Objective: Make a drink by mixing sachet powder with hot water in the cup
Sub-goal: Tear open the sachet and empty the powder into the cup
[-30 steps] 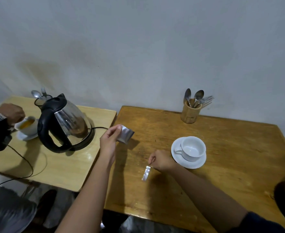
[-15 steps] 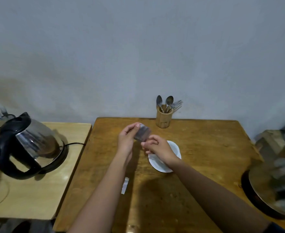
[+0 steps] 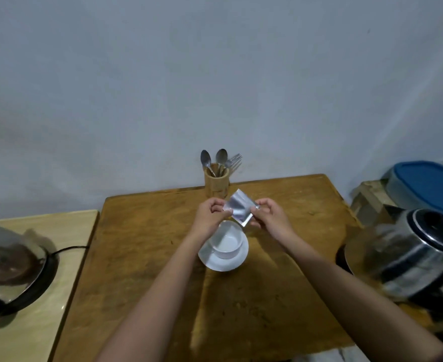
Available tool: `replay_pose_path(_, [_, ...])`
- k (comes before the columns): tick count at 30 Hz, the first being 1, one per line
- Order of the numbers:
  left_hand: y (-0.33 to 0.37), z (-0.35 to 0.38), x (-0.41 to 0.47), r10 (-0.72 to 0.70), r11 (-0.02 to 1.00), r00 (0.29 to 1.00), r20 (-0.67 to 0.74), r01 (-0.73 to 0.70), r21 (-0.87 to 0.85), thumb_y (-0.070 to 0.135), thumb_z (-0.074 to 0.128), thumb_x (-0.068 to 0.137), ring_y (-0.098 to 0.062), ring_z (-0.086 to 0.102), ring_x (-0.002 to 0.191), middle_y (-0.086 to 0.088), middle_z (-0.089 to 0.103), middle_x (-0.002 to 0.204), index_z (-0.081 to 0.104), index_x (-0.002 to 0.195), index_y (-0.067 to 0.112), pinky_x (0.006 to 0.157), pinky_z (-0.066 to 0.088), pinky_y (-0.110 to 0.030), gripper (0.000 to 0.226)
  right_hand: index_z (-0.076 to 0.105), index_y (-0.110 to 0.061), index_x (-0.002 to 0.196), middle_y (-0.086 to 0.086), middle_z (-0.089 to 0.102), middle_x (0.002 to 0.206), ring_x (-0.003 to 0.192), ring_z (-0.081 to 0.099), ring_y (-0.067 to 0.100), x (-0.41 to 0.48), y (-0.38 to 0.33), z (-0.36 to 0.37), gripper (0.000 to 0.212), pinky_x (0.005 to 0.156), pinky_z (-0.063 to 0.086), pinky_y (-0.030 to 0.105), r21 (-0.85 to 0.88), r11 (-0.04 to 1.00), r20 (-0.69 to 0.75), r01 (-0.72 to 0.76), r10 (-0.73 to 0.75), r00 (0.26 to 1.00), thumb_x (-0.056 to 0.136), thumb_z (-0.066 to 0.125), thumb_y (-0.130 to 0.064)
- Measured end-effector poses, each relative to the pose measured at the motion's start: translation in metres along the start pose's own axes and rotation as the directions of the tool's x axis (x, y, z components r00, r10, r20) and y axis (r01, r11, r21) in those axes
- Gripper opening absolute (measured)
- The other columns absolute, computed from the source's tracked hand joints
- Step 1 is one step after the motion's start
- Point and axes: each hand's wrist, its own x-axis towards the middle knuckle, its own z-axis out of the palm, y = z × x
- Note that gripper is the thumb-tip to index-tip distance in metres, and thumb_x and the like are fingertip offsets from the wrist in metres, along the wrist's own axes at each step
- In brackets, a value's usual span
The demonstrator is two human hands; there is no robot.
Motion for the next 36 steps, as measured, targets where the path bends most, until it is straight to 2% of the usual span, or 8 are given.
replay_pose_path(4, [-0.003,0.005,0.006,0.019,0.982,0.995,0.096,-0.036,0.183,0.000,0.071,0.075,-0.005,0.048,0.069,0.006,0.051,0.079,0.056,0.101,0.013,0.060,0.041,-0.015,0.033,0.053,-0.023,0.083,0.000,0.062,0.072,0.057,0.058,0.012,0.003,0.000,-0.007,0.017,0.051,0.051,0.020,-0.299,0.954,0.026,0.016,-0.009,1.000,0.090,0.057,-0.008])
replay_pose_path(7, [-0.007,0.008,0.009,0.043,0.918,0.994,0.105,-0.081,0.387,0.005,0.072,0.074,-0.008,0.049,0.080,0.006,0.054,0.091,0.060,0.109,0.015,0.059,0.038,-0.015,0.038,0.055,-0.018,0.088,-0.004,0.056,0.067,0.059,0.053,0.011,0.005,-0.002,-0.003,0.008,0.054,0.045,0.024,-0.529,0.846,0.074,0.069,-0.035,0.997,0.091,0.055,-0.010])
replay_pose_path(13, [-0.022,0.000,0.017,0.059,0.800,0.997,0.049,-0.077,0.595,0.017,0.070,0.077,-0.015,0.055,0.074,0.000,0.061,0.077,0.071,0.085,0.012,0.063,0.040,-0.026,0.009,0.057,-0.013,0.090,0.004,0.056,0.081,0.075,0.055,0.022,0.008,-0.016,0.015,0.011,0.062,0.045,0.033,-0.794,0.572,0.217,0.206,-0.050,0.975,0.091,0.047,-0.008])
replay_pose_path(17, [-0.027,-0.004,0.016,-0.006,0.745,0.997,0.080,-0.049,0.666,0.022,0.064,0.084,-0.019,0.058,0.072,-0.007,0.068,0.079,0.073,0.083,0.006,0.061,0.042,-0.028,0.018,0.052,-0.018,0.087,0.002,0.049,0.083,0.078,0.052,0.024,0.009,-0.028,0.028,0.013,0.055,0.036,0.029,-0.875,0.370,0.344,0.314,0.017,0.939,0.088,0.046,-0.006])
replay_pose_path(24, [-0.035,-0.009,0.017,0.017,0.775,0.992,0.128,-0.094,0.625,0.014,0.064,0.084,-0.014,0.055,0.080,-0.007,0.070,0.096,0.074,0.099,0.009,0.071,0.040,-0.026,0.018,0.059,-0.012,0.102,0.010,0.061,0.096,0.076,0.049,0.021,0.011,-0.040,0.043,0.017,0.053,0.033,0.027,-0.886,0.096,0.459,0.454,0.041,0.887,0.090,0.047,-0.009])
replay_pose_path(27, [-0.035,-0.010,0.016,0.025,0.800,0.993,0.112,-0.087,0.594,0.009,0.065,0.082,-0.014,0.055,0.078,-0.004,0.064,0.084,0.074,0.094,0.007,0.070,0.043,-0.026,0.015,0.061,-0.012,0.102,0.011,0.063,0.100,0.078,0.051,0.022,0.011,-0.041,0.046,0.017,0.062,0.038,0.030,-0.882,0.107,0.465,0.459,0.035,0.885,0.090,0.048,-0.012])
replay_pose_path(33, [-0.040,-0.015,0.015,0.013,0.824,0.995,0.095,-0.065,0.563,0.011,0.068,0.080,-0.015,0.050,0.069,-0.005,0.059,0.072,0.073,0.077,0.007,0.062,0.040,-0.023,0.007,0.064,-0.009,0.090,0.008,0.063,0.091,0.086,0.060,0.025,0.013,-0.038,0.042,0.010,0.071,0.049,0.037,-0.879,0.351,0.368,0.323,0.067,0.927,0.084,0.057,-0.006])
replay_pose_path(36, [-0.039,-0.015,0.014,0.021,0.840,0.996,0.084,-0.063,0.539,0.010,0.067,0.081,-0.015,0.049,0.068,-0.006,0.059,0.070,0.073,0.076,0.004,0.066,0.042,-0.027,0.009,0.063,-0.010,0.084,0.009,0.062,0.090,0.096,0.059,0.027,0.014,-0.035,0.038,0.007,0.081,0.049,0.038,-0.903,0.321,0.333,0.286,0.103,0.937,0.083,0.059,-0.004])
